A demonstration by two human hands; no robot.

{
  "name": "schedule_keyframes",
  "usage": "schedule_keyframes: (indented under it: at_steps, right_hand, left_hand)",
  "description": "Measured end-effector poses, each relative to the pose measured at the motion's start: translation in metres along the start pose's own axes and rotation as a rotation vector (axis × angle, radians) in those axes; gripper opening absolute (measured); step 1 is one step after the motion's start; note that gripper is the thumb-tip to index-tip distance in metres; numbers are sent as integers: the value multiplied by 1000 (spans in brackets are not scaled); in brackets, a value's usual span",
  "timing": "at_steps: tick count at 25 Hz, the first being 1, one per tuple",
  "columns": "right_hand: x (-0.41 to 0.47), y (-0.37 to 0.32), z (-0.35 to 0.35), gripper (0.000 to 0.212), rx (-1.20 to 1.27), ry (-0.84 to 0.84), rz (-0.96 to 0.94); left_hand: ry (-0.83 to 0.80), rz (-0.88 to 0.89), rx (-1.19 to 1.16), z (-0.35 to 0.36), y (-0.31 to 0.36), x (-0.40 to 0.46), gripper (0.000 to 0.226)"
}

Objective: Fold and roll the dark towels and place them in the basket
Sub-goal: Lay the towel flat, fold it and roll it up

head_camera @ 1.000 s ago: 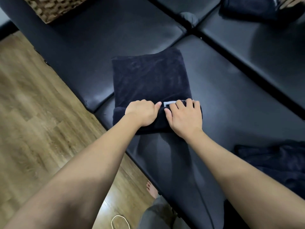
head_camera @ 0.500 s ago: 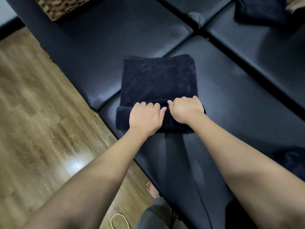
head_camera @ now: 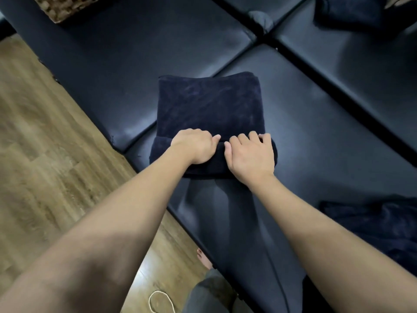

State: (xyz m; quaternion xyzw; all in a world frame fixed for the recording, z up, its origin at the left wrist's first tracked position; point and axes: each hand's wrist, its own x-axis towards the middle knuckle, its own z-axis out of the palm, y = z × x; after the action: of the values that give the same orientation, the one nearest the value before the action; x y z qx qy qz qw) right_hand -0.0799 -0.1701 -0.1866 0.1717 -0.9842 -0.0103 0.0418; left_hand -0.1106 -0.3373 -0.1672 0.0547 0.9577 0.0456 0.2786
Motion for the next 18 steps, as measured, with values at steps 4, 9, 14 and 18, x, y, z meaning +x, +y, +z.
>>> schedule_keyframes:
  at_steps: [4,9,14,18]
  right_hand:
    - [25,-2,-6,47,-49,-115,-51]
    - [53,-3,-15,42,-57,-375,-80]
    - [40,1,-22,39,89,-501,18]
    - [-5,3,-14,39,38,-124,-45]
  left_hand:
    - [337,-55,19,19,4,-32,44]
    - [496,-25,92,56,5,-51,46]
    - [404,43,213,34,4,-39,54]
    - [173,74,141,19,10,-23,61]
